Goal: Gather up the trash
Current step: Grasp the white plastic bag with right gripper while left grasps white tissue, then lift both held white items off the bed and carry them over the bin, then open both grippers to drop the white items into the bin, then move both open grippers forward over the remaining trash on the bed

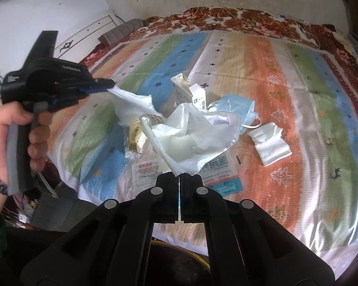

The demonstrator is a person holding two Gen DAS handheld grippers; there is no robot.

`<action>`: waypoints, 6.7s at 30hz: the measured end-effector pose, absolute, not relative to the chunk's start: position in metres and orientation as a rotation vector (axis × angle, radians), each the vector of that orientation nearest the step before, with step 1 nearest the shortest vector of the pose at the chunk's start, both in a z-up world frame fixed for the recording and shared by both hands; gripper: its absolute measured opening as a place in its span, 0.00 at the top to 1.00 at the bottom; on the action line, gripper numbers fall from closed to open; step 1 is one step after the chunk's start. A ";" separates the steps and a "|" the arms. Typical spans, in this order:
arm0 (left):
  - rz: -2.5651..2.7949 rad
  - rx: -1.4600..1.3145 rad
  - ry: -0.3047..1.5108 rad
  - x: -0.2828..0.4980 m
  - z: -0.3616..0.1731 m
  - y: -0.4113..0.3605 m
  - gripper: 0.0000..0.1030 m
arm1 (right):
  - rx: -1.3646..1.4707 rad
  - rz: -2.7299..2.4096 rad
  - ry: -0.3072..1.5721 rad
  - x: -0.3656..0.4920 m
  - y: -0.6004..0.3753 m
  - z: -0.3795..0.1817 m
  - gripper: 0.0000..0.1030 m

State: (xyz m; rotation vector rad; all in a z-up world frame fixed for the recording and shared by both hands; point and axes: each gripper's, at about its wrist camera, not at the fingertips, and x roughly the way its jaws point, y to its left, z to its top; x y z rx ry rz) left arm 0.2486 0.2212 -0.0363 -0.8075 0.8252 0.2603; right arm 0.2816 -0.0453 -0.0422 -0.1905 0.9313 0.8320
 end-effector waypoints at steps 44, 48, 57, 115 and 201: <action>0.052 -0.599 0.729 0.137 0.058 0.104 0.99 | -0.226 0.785 0.790 0.188 -0.113 0.025 1.00; 0.034 -0.599 0.735 0.124 0.058 0.096 0.99 | -0.227 0.783 0.775 0.178 -0.121 0.028 1.00; -0.017 -0.572 0.750 0.104 0.054 0.072 0.99 | -0.225 0.772 0.791 0.164 -0.134 0.022 1.00; -0.003 -0.575 1.159 0.084 -0.067 0.004 0.99 | -0.168 0.625 1.262 0.129 -0.161 -0.115 1.00; 0.299 -0.404 1.138 0.227 -0.064 0.128 0.06 | -0.016 0.741 0.900 0.311 -0.109 -0.017 0.11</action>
